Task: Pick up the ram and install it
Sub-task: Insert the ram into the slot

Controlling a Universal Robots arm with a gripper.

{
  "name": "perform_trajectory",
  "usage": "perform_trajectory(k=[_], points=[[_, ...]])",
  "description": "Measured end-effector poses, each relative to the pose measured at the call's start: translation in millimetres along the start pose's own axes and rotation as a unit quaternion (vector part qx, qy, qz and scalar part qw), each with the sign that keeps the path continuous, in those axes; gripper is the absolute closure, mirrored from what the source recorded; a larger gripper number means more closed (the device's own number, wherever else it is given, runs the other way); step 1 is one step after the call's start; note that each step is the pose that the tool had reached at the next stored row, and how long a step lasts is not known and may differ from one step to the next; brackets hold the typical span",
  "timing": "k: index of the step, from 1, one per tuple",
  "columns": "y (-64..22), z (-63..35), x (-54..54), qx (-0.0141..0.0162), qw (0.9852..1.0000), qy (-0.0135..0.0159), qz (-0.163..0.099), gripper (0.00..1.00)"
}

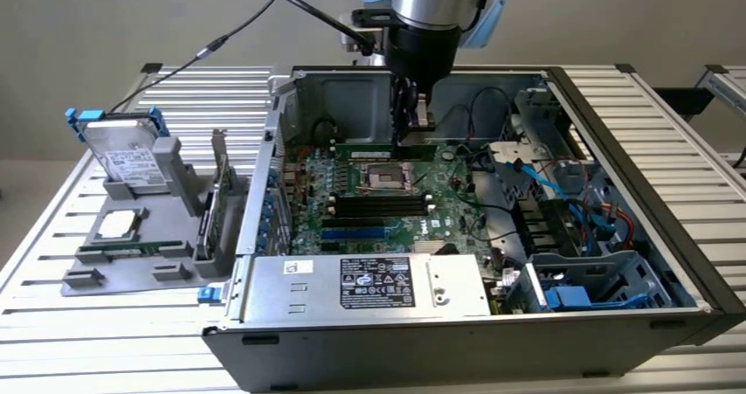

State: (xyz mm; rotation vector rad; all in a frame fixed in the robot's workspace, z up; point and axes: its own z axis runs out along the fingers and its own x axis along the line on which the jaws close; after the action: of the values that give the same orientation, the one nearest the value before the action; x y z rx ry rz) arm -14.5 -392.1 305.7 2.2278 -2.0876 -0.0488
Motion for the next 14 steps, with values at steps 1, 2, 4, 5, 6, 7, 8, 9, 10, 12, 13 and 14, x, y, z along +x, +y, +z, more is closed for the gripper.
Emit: perform_trajectory(k=[1,2,4,5,6,7,8,9,10,12,13,14], points=[[0.0,0.0,0.0,0.0000,1.0000,0.0000,0.000,0.86],[0.0,0.0,0.0,0.0000,1.0000,0.0000,0.000,0.86],[0.0,0.0,0.0,0.0000,1.0000,0.0000,0.000,0.86],[0.0,0.0,0.0,0.0000,1.0000,0.0000,0.000,0.86],[0.0,0.0,0.0,0.0000,1.0000,0.0000,0.000,0.86],[0.0,0.0,0.0,0.0000,1.0000,0.0000,0.000,0.86],[0.0,0.2,0.0,0.0000,1.0000,0.0000,0.000,0.86],[-0.1,1.4,-0.1,0.0002,1.0000,0.0002,0.000,0.86],[-0.2,2.8,-0.1,0.0006,1.0000,0.0006,0.000,0.86],[-0.3,6.2,-0.2,0.0018,1.0000,0.0008,0.000,0.86],[-0.1,8.0,-0.3,0.0023,1.0000,0.0008,0.000,0.86],[0.3,9.9,-0.4,0.0026,1.0000,0.0008,0.000,0.86]])
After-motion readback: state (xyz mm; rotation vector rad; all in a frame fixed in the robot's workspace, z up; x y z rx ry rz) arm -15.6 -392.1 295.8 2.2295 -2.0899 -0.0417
